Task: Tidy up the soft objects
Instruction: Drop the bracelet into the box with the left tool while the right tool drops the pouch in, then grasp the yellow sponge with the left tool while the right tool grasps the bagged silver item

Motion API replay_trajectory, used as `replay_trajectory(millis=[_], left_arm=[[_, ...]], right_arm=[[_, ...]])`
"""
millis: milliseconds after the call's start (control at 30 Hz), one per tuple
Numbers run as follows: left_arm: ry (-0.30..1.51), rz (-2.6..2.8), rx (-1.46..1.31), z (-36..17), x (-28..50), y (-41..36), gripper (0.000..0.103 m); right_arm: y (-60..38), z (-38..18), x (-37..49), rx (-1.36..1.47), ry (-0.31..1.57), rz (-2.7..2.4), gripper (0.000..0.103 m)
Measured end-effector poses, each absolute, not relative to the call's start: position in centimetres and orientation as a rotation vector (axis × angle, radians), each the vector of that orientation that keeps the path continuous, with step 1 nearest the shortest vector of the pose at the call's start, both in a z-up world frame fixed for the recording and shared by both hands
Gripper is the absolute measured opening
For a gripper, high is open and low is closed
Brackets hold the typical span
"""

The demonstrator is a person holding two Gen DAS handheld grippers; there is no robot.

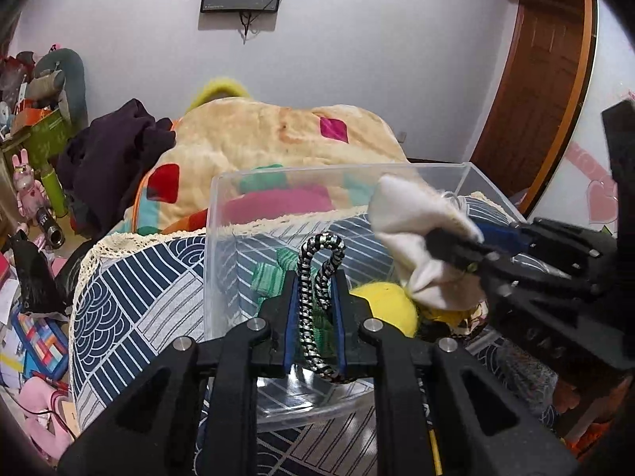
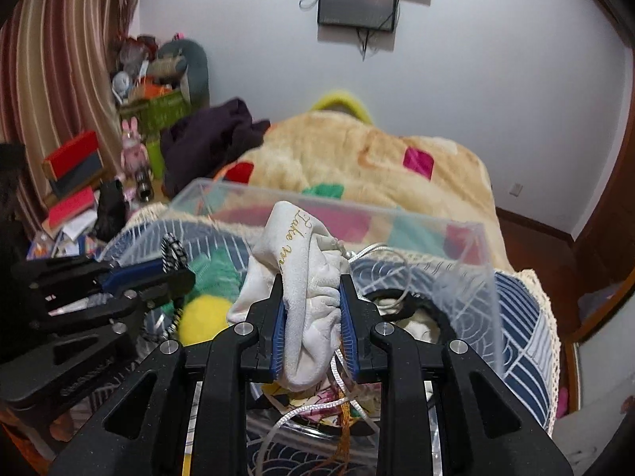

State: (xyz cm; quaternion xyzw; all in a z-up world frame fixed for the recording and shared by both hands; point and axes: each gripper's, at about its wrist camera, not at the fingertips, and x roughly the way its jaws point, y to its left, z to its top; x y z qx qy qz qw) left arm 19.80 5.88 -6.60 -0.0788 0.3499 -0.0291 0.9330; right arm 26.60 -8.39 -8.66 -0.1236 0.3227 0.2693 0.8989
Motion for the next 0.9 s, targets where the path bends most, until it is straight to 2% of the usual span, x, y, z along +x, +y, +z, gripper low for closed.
replay_trajectory(millis=[67, 133, 200, 333, 467, 600, 767, 800, 867, 900], left_arm=[[0.718, -0.060, -0.168, -6.7, 19.8, 6.0, 0.021], [0.718, -0.060, -0.176, -6.6, 19.7, 6.1, 0.034], [0.716, -0.061, -0.186, -6.5, 19.5, 6.2, 0.040], [0.702, -0.066, -0.193, -5.8, 18.9, 6.3, 0.045], [0.672, -0.073, -0.196, -4.6, 18.0, 6.4, 0.056], [0.628, -0.080, -0.208, -2.8, 16.8, 6.8, 0.064], [0.575, -0.087, -0.214, -0.9, 14.5, 6.8, 0.073], [0.566, -0.091, -0.208, -0.7, 14.0, 6.7, 0.077], [0.550, -0.099, -0.192, -0.4, 12.9, 6.3, 0.081], [0.545, -0.100, -0.183, -0.4, 12.4, 6.1, 0.086]], right_arm=[[-8.6, -8.9, 26.6, -0.263, 0.679, 0.555, 0.025], [-8.8, -8.9, 26.5, -0.267, 0.687, 0.559, 0.028], [-8.9, -8.7, 26.6, -0.264, 0.691, 0.561, 0.030], [-9.5, -7.8, 26.1, -0.251, 0.675, 0.571, 0.034], [-10.6, -6.4, 25.3, -0.220, 0.628, 0.581, 0.050], [-11.9, -4.6, 23.9, -0.194, 0.571, 0.582, 0.055], [-13.9, -2.6, 21.4, -0.168, 0.475, 0.565, 0.073], [-14.2, -2.4, 21.0, -0.167, 0.461, 0.562, 0.074], [-15.2, -2.3, 19.9, -0.165, 0.436, 0.568, 0.086], [-15.3, -2.3, 19.6, -0.166, 0.430, 0.566, 0.088]])
